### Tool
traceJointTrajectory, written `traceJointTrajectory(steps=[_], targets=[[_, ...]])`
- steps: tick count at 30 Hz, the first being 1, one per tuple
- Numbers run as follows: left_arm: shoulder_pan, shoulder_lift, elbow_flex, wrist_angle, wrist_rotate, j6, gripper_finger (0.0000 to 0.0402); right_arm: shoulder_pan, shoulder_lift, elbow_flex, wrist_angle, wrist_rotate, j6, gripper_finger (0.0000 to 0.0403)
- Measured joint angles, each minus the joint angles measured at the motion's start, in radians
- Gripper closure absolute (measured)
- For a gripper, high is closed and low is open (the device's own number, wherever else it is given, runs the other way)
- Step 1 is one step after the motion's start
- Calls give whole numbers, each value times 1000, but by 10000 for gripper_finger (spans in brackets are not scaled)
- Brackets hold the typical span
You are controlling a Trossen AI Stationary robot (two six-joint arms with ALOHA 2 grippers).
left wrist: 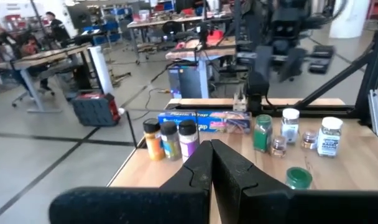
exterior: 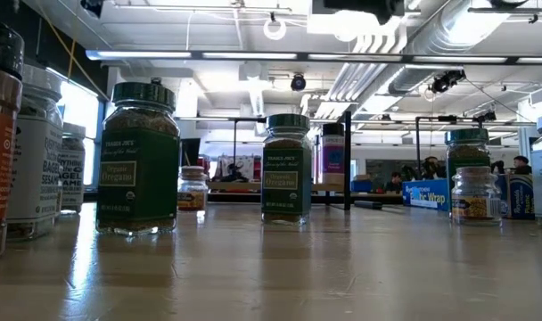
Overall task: Shelf spices
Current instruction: Put the black seasoning bottle on the shelf aligned with the other black seasoning bottles
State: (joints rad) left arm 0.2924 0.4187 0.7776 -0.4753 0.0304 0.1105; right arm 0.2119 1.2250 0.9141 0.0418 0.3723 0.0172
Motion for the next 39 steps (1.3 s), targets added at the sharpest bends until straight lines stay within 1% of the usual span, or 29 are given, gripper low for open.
traceJointTrajectory(steps=[2,6,8,12,15,18,22,24,28,31,34,39], targets=[[0,-7,0,-29,-2,-20,401,0,68,72,-12,-70,-28,323],[0,-7,0,-89,-2,-29,402,2,205,225,-91,-211,-130,323],[0,-1,0,-114,-2,-29,402,9,274,297,-122,-254,-181,323],[0,10,0,-140,-2,-29,402,17,406,440,-150,-294,-243,321],[0,18,0,-141,-2,-29,402,22,507,567,-216,-390,-246,315],[0,30,0,-134,-14,-32,402,22,611,703,-291,-513,-244,296],[1,55,0,-126,-66,-73,402,27,748,874,-349,-697,-244,255],[1,70,0,-126,-88,-84,402,34,817,952,-368,-745,-244,230],[1,96,0,-126,-94,-92,402,51,947,1077,-394,-738,-242,176],[1,111,0,-130,-94,-116,402,64,1031,1158,-429,-693,-225,147],[0,118,0,-134,-94,-162,402,77,1104,1237,-490,-623,-220,136],[0,115,0,-166,-93,-253,402,110,1194,1340,-594,-522,-189,135]])
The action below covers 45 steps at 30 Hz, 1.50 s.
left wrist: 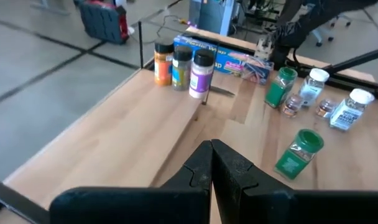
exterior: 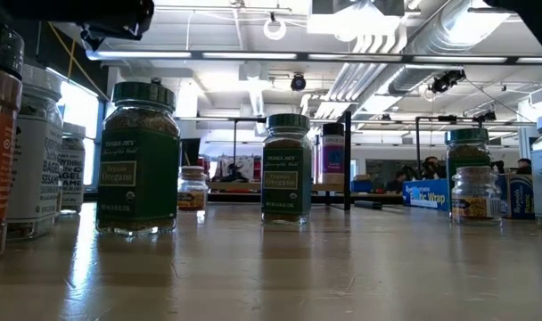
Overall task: Shelf spices
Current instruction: Put the black seasoning bottle on the shelf aligned with the other black seasoning bottles
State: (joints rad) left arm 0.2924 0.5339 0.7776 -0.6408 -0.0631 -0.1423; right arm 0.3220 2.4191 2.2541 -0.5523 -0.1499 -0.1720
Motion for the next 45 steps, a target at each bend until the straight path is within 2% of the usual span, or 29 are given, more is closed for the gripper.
traceJointTrajectory(steps=[10,15,29,37,45], targets=[[0,-3,0,-34,6,-117,402,85,17,23,-34,218,91,135],[0,-3,0,-35,1,-137,402,100,34,22,-34,352,208,135],[0,-2,0,-41,-35,-137,402,98,78,24,14,331,329,135],[0,-2,0,-44,-37,-136,402,98,79,25,7,332,332,135],[0,-2,0,-44,-37,-136,402,97,81,100,-57,334,330,135]])
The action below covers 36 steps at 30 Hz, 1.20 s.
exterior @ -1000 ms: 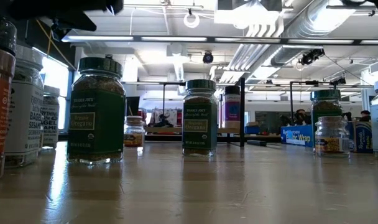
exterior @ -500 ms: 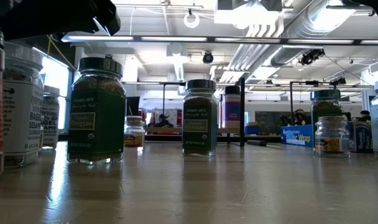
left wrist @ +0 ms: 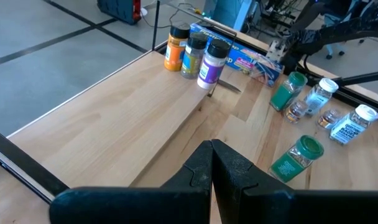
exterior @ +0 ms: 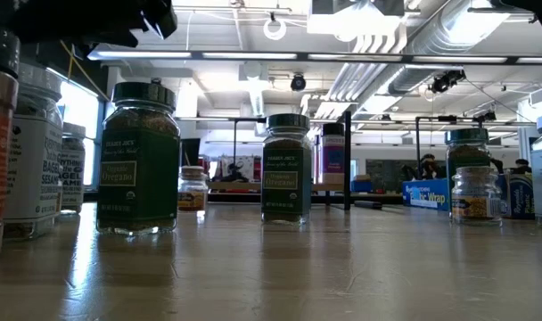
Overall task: Shelf spices
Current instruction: Put the black seasoning bottle on the shelf aligned with the other black seasoning bottles
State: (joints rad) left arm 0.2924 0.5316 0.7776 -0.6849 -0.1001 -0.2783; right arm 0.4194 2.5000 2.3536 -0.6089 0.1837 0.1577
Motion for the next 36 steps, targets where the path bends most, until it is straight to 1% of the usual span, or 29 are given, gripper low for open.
traceJointTrajectory(steps=[2,5,12,23,26,31,36], targets=[[0,0,0,0,0,0,401,0,-5,1,1,-2,12,135],[0,0,0,0,0,0,402,0,-5,-2,-1,-45,46,135],[0,0,0,-1,0,1,402,3,-3,-61,6,-33,64,135],[0,0,0,-1,-1,1,402,7,16,-62,42,-39,68,138],[0,0,0,-1,-2,1,402,6,21,-62,54,-48,70,157],[-1,0,0,-4,-1,1,402,3,29,-62,76,-67,63,213],[-1,0,0,-9,1,1,402,4,27,-55,76,-83,25,215]])
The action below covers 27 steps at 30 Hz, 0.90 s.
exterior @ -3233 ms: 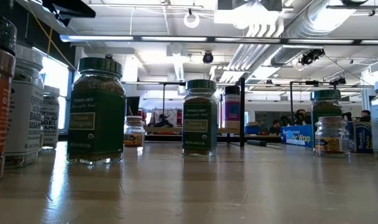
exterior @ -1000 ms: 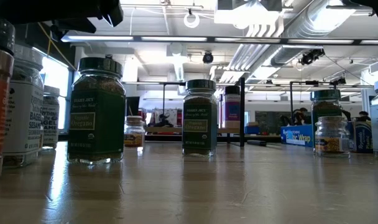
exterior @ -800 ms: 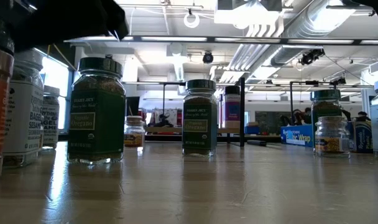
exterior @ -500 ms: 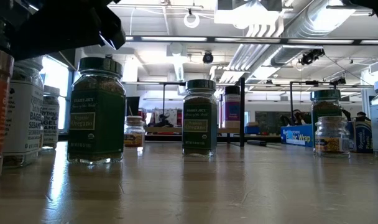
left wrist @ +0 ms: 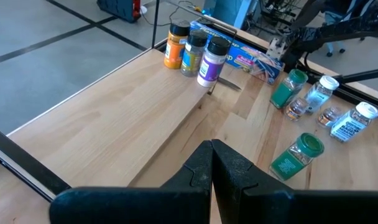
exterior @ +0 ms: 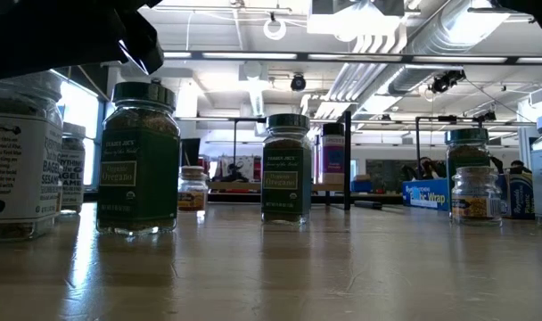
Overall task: Shelf spices
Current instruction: Put the black seasoning bottle on the shelf aligned with the other black seasoning bottles
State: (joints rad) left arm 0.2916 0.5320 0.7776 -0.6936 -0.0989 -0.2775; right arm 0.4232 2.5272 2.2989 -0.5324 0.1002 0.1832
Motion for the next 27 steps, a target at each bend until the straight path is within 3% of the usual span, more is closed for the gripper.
traceJointTrajectory(steps=[7,12,17,22,27], targets=[[0,0,0,1,2,0,402,0,-120,55,-96,30,-64,215],[0,0,0,2,1,1,402,-11,-341,53,-190,215,-154,215],[-5,0,0,6,-1,8,402,-91,-431,22,-371,359,-192,215],[-39,0,0,11,-1,11,402,-226,-441,-208,-363,286,-156,215],[-84,0,0,11,-18,10,402,-366,-461,-507,-203,242,-115,215]])
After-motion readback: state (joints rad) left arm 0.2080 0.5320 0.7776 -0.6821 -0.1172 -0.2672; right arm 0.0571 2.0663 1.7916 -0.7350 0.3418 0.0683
